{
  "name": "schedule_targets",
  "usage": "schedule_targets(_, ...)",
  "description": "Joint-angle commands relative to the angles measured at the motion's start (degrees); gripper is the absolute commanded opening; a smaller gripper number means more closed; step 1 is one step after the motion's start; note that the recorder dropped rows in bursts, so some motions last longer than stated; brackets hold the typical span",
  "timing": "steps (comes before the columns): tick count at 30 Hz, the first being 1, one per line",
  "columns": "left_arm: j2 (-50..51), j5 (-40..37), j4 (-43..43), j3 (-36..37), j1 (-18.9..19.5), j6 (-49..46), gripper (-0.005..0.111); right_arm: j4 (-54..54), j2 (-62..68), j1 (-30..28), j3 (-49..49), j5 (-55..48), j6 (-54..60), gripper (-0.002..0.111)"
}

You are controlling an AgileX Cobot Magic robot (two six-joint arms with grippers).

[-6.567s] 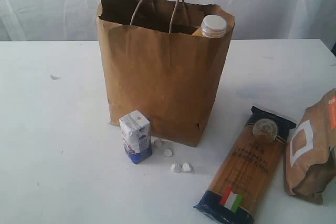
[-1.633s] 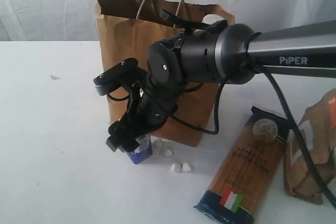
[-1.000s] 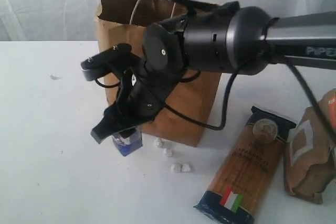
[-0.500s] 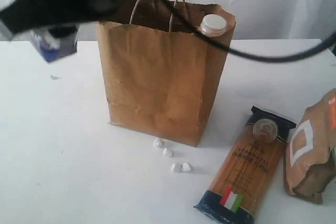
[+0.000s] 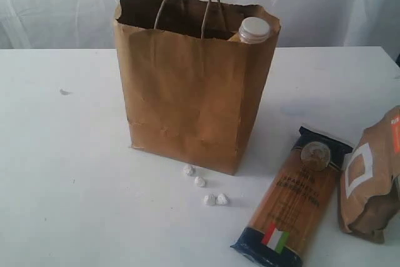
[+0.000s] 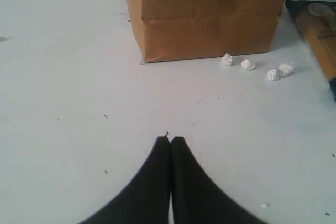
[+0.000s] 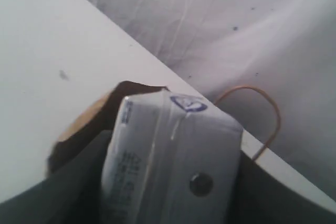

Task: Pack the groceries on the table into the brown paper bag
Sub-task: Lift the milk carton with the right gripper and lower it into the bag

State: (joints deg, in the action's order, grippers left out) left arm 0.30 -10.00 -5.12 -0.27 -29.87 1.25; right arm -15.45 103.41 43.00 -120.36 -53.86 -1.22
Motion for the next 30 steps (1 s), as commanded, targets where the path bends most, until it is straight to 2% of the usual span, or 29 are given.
schedule_targets(1, -0.30, -0.02, -0.32, 0.27, 0.03, -0.01, 0.000, 0.33, 2.73, -3.06, -2.44, 0.27, 1.94, 0.000)
schedule_targets(16, -0.30, -0.02, -0.32, 0.27, 0.03, -0.01, 0.000, 4.93, 15.87, -3.62, -8.51, -3.39, 7.36, 0.000)
schedule_targets(30, -0.30, -0.02, -0.32, 0.27, 0.03, -0.01, 0.000, -1.96, 9.67, -3.40, -11.63, -8.60, 5.09, 0.000)
